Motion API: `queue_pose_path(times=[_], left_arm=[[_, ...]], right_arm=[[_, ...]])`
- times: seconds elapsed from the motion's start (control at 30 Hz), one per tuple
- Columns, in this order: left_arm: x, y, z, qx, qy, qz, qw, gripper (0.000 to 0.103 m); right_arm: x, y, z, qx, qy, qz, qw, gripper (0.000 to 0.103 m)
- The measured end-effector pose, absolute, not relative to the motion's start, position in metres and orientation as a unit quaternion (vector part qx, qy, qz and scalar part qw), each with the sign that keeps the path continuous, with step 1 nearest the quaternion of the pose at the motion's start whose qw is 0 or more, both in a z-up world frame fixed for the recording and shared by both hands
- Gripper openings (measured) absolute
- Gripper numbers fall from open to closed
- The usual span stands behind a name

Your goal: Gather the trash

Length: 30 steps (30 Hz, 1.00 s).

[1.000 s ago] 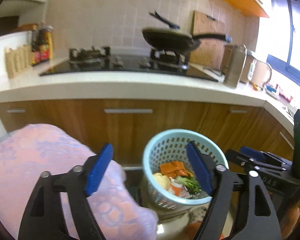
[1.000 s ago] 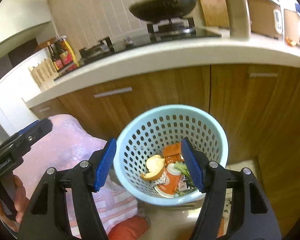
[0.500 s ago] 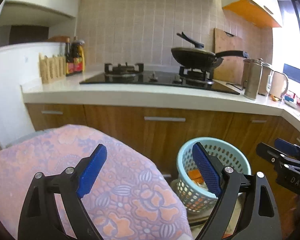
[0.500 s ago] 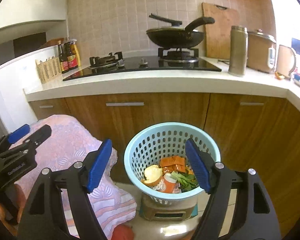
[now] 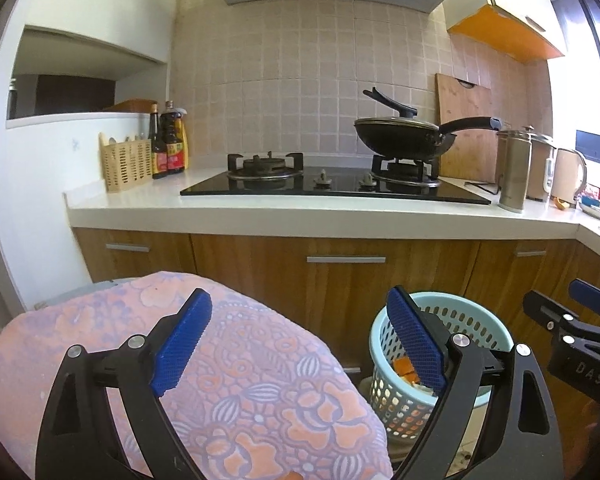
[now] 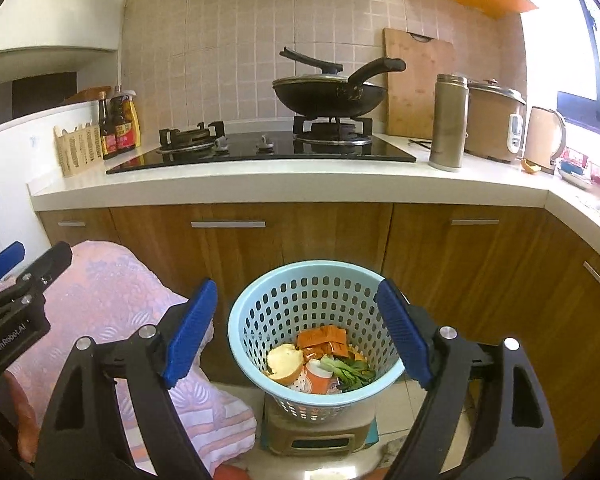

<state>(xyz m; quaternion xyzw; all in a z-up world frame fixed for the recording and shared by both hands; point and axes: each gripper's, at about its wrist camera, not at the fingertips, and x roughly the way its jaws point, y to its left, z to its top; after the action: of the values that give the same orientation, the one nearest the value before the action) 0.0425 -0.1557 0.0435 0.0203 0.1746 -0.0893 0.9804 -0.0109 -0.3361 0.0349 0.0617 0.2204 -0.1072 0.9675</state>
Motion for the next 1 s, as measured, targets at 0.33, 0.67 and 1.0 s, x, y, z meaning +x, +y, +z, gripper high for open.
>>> queue_pose_path(times=[0.33, 0.67, 1.0], left_arm=[[0.041, -0.152, 0.043, 0.021, 0.169, -0.07, 0.983, 0.09], [0.042, -0.146, 0.042, 0.017, 0.17, -0.071, 0.983, 0.091], [0.042, -0.143, 0.041, 0.011, 0.173, -0.075, 0.982, 0.093]], right_arm=[[-0.015, -0.335, 0.039, 0.068, 0.212, -0.108, 0.969, 0.08], [-0.018, -0.33, 0.043, 0.069, 0.208, -0.102, 0.97, 0.084], [-0.022, -0.329, 0.045, 0.076, 0.2, -0.109, 0.971, 0.085]])
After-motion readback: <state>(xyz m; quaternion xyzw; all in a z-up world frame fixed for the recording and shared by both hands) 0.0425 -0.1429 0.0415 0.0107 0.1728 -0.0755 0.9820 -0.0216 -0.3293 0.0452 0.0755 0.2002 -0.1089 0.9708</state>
